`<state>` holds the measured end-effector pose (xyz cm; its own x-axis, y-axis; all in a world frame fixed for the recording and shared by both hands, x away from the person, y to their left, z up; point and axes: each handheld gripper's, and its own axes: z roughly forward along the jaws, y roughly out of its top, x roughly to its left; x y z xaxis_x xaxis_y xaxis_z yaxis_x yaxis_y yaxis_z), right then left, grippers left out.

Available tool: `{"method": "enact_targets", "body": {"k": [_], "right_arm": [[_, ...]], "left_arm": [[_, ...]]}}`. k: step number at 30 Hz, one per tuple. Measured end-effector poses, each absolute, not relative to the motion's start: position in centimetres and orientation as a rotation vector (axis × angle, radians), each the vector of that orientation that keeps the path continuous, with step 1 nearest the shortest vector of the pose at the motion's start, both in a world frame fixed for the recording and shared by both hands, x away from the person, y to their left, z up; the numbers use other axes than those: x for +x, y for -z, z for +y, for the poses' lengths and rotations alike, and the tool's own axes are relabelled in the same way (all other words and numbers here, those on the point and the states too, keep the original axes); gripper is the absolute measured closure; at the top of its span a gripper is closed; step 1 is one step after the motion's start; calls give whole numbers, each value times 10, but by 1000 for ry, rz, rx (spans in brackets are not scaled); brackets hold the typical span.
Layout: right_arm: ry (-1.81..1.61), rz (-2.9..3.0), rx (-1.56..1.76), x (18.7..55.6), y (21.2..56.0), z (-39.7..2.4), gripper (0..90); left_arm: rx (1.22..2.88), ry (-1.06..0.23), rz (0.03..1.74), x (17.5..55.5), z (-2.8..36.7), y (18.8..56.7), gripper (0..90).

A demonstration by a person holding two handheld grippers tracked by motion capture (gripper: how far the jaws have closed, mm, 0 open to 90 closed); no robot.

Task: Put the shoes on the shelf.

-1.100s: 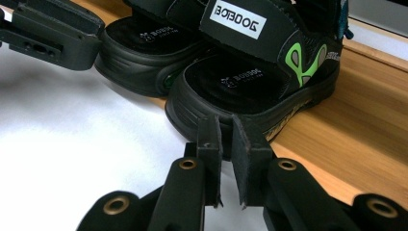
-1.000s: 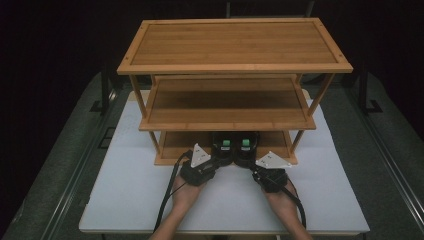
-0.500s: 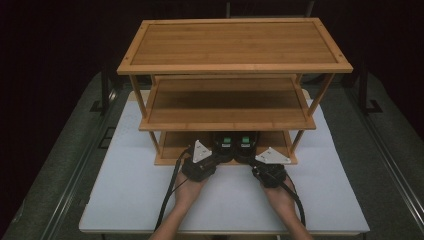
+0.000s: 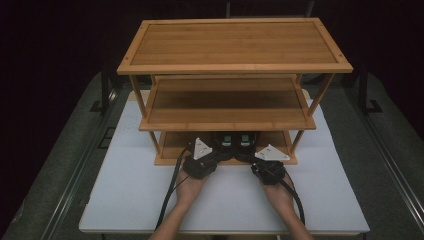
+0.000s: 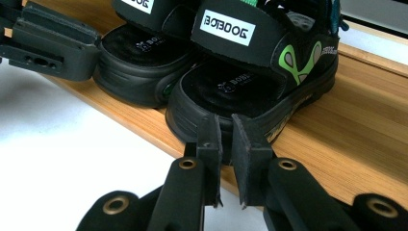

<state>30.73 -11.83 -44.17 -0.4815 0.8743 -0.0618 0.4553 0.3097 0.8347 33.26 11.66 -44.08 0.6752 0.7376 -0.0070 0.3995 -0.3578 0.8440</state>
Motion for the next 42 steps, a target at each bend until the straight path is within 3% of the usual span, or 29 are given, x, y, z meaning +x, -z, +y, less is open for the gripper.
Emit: {"method": "enact_targets", "body": {"k": [31, 42], "right_arm": [[-1191, 2209, 1160, 286, 436, -150, 560], [-1202, 2223, 1179, 280, 437, -164, 508]], "left_arm": [[2006, -347, 799, 304, 134, 424, 527], [2007, -337, 802, 297, 148, 424, 499]]}}
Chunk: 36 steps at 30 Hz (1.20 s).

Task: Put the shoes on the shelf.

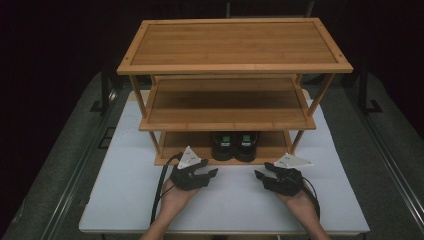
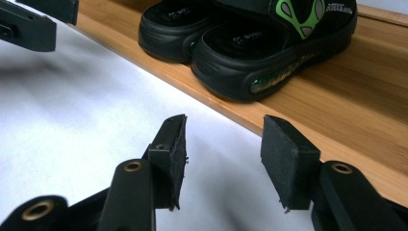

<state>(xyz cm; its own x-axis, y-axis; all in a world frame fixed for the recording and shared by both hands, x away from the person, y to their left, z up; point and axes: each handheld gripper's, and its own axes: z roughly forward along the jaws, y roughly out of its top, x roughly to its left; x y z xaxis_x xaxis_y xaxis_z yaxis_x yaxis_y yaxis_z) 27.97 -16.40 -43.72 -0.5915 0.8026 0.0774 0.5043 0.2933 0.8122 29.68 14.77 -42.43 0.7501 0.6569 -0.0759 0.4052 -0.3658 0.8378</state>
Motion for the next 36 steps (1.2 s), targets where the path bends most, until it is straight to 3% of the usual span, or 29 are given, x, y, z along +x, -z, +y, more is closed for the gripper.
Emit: {"method": "enact_targets", "body": {"k": [23, 36], "right_arm": [[-1212, 2227, 1184, 267, 442, -189, 457], [-1226, 2224, 1199, 260, 445, -201, 395]], "left_arm": [[2011, -336, 814, 286, 171, 425, 472], [2015, -334, 832, 279, 183, 427, 404]]}}
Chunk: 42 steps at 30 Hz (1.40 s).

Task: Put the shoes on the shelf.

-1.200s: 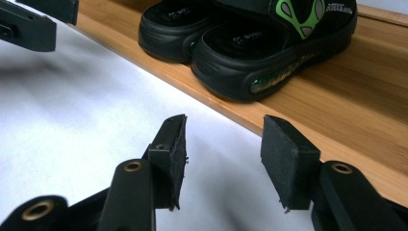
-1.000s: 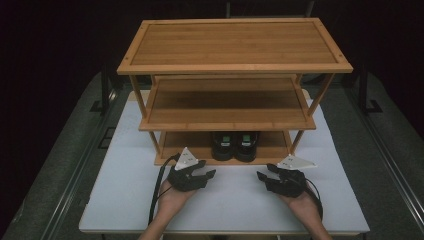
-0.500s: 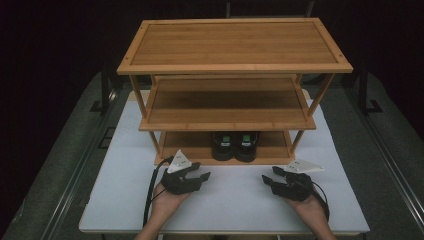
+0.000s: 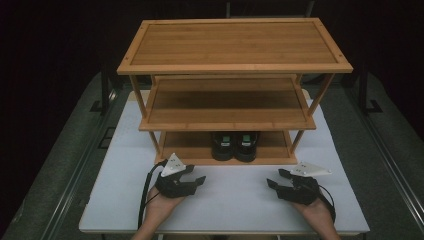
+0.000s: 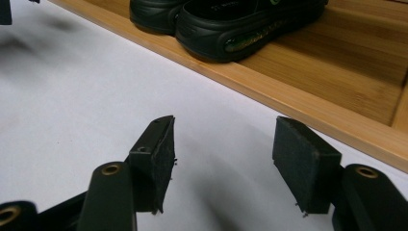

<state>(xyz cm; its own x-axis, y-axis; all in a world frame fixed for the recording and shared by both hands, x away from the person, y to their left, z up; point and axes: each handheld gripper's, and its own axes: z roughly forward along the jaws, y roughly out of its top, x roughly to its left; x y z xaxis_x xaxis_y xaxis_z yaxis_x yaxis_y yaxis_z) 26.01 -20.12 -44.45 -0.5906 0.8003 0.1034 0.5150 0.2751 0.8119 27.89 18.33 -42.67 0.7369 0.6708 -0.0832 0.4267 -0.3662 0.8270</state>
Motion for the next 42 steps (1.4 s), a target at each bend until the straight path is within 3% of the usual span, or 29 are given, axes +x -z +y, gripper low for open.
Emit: {"method": "enact_targets", "body": {"k": [42], "right_arm": [[-1269, 2165, 1206, 226, 445, -232, 327]], "left_arm": [[1965, -321, 862, 253, 208, 431, 292]]}}
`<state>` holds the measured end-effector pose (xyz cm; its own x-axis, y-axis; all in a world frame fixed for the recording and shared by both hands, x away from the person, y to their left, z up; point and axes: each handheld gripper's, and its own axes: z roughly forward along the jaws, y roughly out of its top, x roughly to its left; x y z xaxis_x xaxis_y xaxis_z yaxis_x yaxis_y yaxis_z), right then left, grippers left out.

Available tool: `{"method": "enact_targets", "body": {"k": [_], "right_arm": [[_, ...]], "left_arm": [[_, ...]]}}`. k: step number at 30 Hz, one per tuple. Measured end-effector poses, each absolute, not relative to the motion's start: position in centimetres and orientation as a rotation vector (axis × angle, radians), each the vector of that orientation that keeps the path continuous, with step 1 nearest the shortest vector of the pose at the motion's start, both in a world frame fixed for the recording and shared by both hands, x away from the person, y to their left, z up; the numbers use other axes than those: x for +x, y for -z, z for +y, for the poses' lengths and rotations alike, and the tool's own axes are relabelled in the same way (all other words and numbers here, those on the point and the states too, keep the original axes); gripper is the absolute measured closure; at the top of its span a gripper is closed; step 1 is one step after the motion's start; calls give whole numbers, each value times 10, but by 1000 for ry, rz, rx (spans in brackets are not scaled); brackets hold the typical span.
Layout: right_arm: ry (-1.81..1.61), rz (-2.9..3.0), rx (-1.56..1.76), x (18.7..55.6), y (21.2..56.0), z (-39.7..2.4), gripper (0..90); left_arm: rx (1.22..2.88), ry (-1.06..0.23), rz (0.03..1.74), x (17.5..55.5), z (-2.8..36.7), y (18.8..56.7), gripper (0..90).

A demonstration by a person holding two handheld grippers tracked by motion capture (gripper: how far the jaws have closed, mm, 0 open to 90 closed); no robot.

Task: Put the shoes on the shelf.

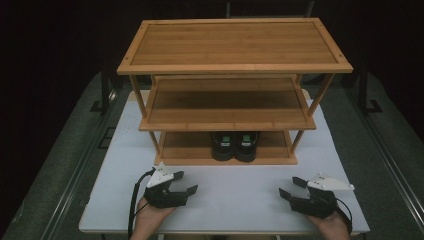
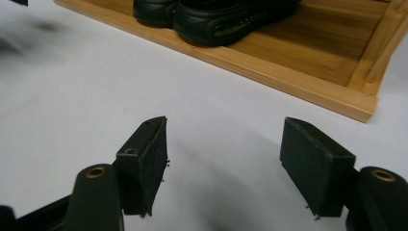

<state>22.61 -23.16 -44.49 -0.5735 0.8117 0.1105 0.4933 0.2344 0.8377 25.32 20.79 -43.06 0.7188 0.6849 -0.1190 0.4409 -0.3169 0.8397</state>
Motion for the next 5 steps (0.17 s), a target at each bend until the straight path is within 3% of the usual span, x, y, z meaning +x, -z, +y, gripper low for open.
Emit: {"method": "enact_targets", "body": {"k": [5], "right_arm": [[-1301, 2127, 1219, 221, 445, -237, 324]], "left_arm": [[1966, -306, 866, 251, 208, 434, 285]]}}
